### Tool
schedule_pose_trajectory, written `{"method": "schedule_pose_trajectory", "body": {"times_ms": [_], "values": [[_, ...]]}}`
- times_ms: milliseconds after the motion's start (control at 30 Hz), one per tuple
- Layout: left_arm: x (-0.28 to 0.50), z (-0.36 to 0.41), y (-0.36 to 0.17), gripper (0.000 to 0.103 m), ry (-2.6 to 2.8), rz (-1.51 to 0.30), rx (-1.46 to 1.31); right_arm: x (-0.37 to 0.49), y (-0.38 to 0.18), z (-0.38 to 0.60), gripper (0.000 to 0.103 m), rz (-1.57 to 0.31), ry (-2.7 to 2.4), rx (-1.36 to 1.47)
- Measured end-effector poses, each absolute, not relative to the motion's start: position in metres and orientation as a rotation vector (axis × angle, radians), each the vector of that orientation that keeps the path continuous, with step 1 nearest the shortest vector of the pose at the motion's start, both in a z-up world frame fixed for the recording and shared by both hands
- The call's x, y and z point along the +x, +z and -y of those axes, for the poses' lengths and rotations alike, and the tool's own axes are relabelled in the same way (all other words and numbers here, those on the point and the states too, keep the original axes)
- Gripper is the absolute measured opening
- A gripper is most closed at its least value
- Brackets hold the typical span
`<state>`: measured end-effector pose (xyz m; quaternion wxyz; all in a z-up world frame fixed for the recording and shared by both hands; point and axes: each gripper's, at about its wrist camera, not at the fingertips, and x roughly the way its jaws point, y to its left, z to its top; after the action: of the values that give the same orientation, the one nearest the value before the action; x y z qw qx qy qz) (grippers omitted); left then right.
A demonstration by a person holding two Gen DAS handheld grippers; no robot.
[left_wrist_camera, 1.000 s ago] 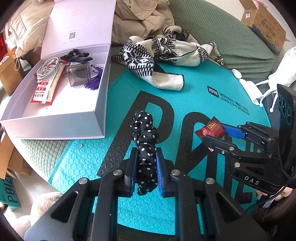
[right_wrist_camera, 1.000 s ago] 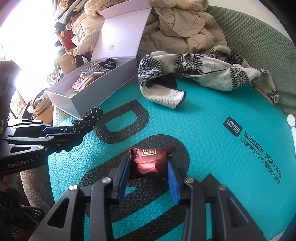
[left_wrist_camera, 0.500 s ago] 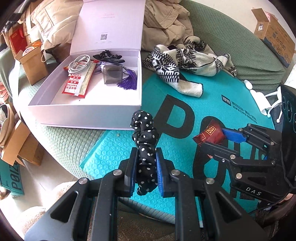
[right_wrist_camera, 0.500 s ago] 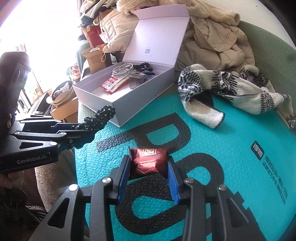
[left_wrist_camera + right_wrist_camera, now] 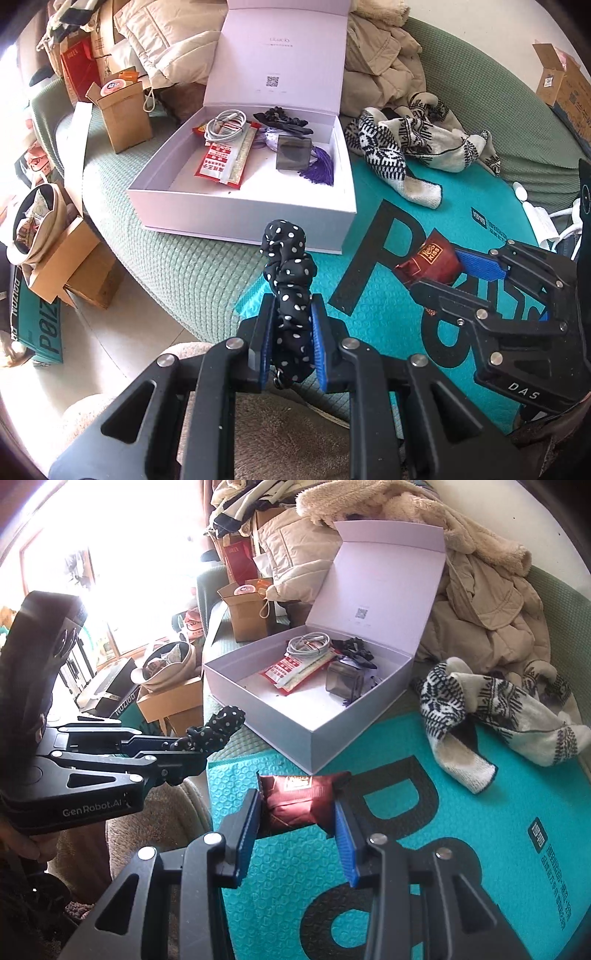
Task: Organize objects
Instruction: 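Lift the scrunchie and chocolate and carry both toward the white box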
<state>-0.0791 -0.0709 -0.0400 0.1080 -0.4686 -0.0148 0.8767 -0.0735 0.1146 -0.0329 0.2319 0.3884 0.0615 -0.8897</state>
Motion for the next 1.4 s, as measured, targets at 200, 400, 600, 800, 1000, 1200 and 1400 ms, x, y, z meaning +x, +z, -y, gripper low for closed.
{"method": "schedule_pose_trajectory", "body": {"times_ms": [200,400,600,800,1000,1200,1400], "values": [[-0.085,0.088,-0.028,0.017,2.627,0.064,-1.369,-0.084,-0.019,-0.101,0.039,-0.191,-2.426,1.016],[-0.09,0.101,-0.011,0.017,2.666,0.065,-1.339,-0.093,-0.002,-0.088,0.039,-0.229,-2.415,0.958],[-0.1,0.113,0.0,0.017,2.686,0.069,-1.324,-0.104,0.009,-0.076,0.039,-0.257,-2.407,0.922],[-0.114,0.12,0.006,0.017,2.699,0.072,-1.316,-0.116,0.015,-0.068,0.039,-0.266,-2.399,0.907],[-0.131,0.126,0.004,0.017,2.7,0.08,-1.323,-0.129,0.015,-0.063,0.039,-0.27,-2.391,0.905],[-0.152,0.129,-0.003,0.017,2.691,0.078,-1.344,-0.146,0.011,-0.058,0.039,-0.279,-2.378,0.916],[-0.174,0.128,-0.012,0.017,2.665,0.072,-1.354,-0.164,0.004,-0.056,0.039,-0.281,-2.372,0.931]]}}
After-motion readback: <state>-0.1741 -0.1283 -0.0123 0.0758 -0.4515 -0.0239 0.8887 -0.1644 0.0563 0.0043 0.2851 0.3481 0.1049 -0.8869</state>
